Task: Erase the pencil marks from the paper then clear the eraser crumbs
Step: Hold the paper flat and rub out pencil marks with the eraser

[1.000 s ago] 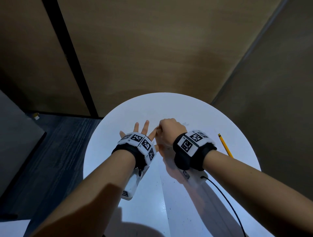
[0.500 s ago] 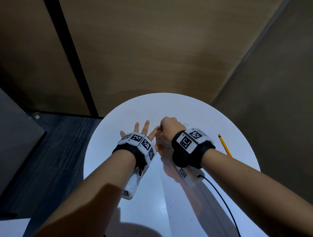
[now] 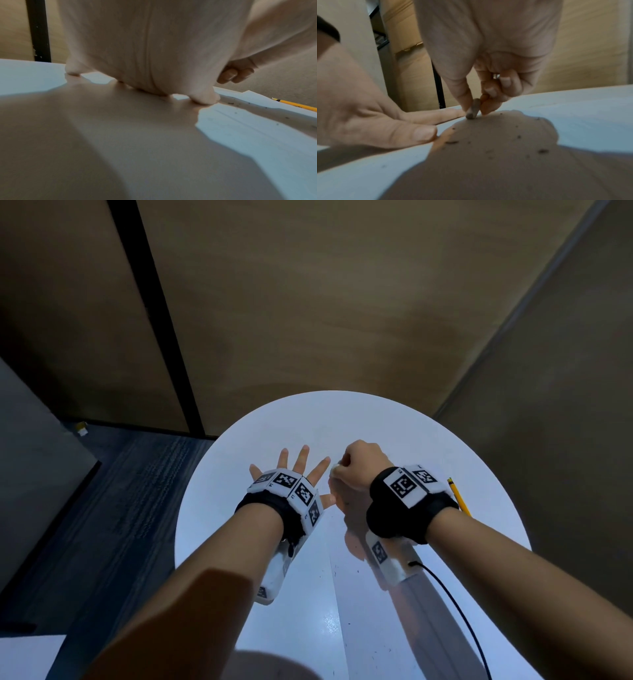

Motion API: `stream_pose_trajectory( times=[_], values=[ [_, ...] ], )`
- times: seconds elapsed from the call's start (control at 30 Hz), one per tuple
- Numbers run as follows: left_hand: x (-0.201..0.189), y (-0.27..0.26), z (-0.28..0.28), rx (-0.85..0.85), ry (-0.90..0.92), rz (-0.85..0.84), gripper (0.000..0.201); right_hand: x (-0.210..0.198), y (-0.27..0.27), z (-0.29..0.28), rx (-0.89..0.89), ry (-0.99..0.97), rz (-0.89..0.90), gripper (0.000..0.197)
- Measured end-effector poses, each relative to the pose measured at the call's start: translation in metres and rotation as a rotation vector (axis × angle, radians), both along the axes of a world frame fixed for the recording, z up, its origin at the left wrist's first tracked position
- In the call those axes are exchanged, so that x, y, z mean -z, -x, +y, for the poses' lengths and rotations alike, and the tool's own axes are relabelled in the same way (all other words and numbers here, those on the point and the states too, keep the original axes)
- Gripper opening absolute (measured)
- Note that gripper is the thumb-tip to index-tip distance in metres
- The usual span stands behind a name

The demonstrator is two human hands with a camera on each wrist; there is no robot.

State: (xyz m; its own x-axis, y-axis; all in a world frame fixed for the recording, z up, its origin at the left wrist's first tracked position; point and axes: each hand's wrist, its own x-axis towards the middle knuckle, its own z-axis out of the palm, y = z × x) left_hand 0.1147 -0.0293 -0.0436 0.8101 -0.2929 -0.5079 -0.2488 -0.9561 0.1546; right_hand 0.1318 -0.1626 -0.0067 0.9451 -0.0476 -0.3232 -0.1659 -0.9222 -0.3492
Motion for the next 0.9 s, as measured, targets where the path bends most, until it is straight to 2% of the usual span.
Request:
stream_pose_trajectory(
  times=[0.1,0.2,0.3,0.47,0.6,0.7,0.77,0.87,0.9],
  values=[
    [-0.001,0.0,0.0,0.016,-0.017,-0.002,0.066,0.0,-0.003,0.0,0.094,-0.066,-0.002,0.019],
    [-0.002,0.0,0.001,0.059,-0.032,-0.01,0.066,0.0,-0.002,0.005,0.104,-0.112,0.057,0.013],
    [-0.001,0.0,-0.001,0.002,0.003,-0.007,0.066,0.002,-0.007,0.004,0.154,-0.1,-0.012,0.01],
    [0.001,-0.001,0.0,0.007,0.008,-0.011,0.069,-0.003,-0.009,0.0,0.113,-0.114,0.026,0.01],
    [0.002,-0.002,0.0,0.0,0.019,0.004,0.07,-0.019,-0.015,-0.012,0.202,-0.264,-0.119,0.02],
    [0.005,-0.003,0.001,0.0,0.024,-0.006,0.071,-0.023,-0.007,-0.013,0.165,-0.362,-0.042,0.021],
    [0.008,-0.003,0.0,-0.008,0.026,-0.023,0.071,-0.017,-0.002,-0.008,0.135,-0.316,0.008,0.019],
    [0.01,-0.002,-0.002,-0.006,0.018,-0.044,0.069,-0.005,0.004,-0.001,0.067,-0.143,0.006,0.007],
    [0.012,-0.002,-0.002,-0.005,0.018,-0.047,0.069,-0.003,0.005,0.001,0.058,-0.093,-0.001,0.013]
  ],
)
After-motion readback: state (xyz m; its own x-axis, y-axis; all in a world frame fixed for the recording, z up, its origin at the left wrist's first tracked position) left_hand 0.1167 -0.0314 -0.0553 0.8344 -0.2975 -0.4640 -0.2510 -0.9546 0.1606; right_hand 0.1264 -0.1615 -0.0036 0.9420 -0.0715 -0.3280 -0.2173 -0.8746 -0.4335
